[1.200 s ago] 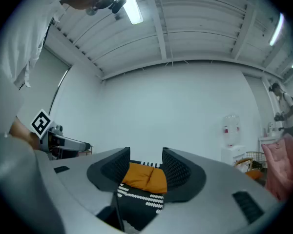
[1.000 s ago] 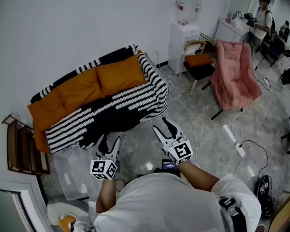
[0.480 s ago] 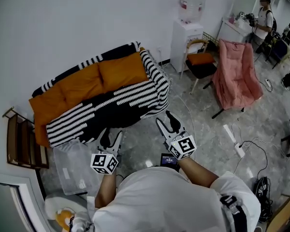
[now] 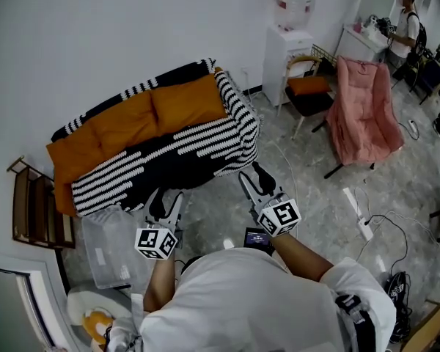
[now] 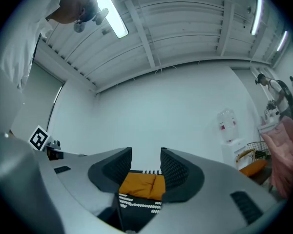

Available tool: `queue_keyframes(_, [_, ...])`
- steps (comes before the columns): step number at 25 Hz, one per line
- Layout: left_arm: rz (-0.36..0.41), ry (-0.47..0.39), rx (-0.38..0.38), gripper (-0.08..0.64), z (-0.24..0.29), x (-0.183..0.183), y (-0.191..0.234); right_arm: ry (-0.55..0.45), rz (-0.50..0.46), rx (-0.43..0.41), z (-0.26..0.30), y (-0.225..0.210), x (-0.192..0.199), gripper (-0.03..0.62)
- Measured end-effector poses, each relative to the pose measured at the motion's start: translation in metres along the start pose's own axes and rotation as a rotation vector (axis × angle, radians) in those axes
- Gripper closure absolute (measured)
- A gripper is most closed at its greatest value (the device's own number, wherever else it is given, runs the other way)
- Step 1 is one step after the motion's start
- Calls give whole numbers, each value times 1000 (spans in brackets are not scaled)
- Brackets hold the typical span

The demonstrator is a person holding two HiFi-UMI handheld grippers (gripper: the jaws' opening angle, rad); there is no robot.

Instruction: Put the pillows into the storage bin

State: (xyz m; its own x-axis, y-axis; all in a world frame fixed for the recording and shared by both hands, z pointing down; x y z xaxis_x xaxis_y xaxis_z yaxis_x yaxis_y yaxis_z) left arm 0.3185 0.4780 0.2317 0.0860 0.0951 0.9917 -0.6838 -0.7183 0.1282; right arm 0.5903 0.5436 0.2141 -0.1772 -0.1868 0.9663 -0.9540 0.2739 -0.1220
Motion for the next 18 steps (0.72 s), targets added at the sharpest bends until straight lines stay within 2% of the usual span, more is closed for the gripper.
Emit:
queue_keyframes(4, [-2, 15, -24, 287, 6, 8, -1, -12, 25, 30, 3, -19, 2, 391])
queue_keyframes(8, [3, 18, -49, 287, 8, 10, -1, 6, 10, 8, 9, -25, 9, 391])
queue_keyframes(18, [-13, 24, -95, 287, 31, 10, 35, 33, 61, 4, 37, -46, 28, 390])
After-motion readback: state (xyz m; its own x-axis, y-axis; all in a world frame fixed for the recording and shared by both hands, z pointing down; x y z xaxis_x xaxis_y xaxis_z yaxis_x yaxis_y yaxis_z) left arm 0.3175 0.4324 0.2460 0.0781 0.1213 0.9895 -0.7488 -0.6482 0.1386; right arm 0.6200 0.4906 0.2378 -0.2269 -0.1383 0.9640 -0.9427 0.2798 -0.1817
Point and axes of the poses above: the fingertips, and each gripper's own axes: z forward along the fingers, y to its left, x out of its underside, the point moved 5 cm from there along -z, backward along the fingers, and after that the axes turned 2 degrees about -y, right-handed, at the moved point
